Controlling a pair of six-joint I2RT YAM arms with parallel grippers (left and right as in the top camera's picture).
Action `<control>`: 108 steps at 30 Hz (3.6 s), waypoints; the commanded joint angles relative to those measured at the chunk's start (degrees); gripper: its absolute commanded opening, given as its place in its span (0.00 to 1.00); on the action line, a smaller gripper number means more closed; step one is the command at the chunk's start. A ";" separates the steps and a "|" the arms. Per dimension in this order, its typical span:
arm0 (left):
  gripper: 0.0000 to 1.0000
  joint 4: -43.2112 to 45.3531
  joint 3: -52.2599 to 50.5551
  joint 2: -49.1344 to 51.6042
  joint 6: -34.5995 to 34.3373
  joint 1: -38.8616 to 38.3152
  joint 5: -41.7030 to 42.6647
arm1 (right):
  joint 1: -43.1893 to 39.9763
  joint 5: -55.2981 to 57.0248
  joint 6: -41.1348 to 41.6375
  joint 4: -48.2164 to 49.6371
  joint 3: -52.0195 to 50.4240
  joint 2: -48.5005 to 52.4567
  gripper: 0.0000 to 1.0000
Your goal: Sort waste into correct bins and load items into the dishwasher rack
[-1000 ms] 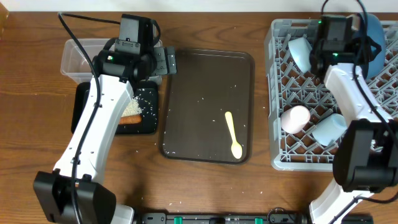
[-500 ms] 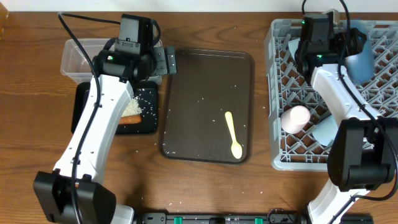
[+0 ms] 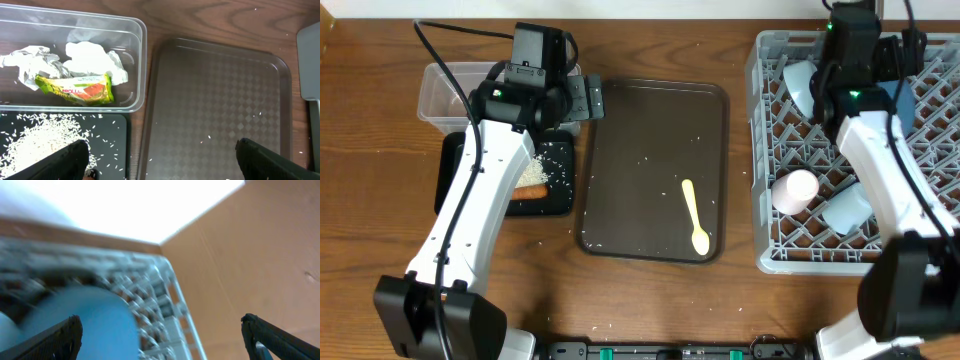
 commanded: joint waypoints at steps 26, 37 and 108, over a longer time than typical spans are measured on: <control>0.96 -0.15 0.11 0.66 -0.09 0.15 -0.31 | 27.47 -59.82 37.57 -39.30 -1.25 7.32 0.69; 0.96 -0.15 0.11 0.66 -0.09 0.15 -0.31 | 35.67 -47.84 40.30 -52.57 -2.03 14.47 0.63; 0.96 -0.15 0.11 0.66 -0.09 0.15 -0.31 | 27.71 -50.60 40.35 -52.06 2.47 11.45 0.26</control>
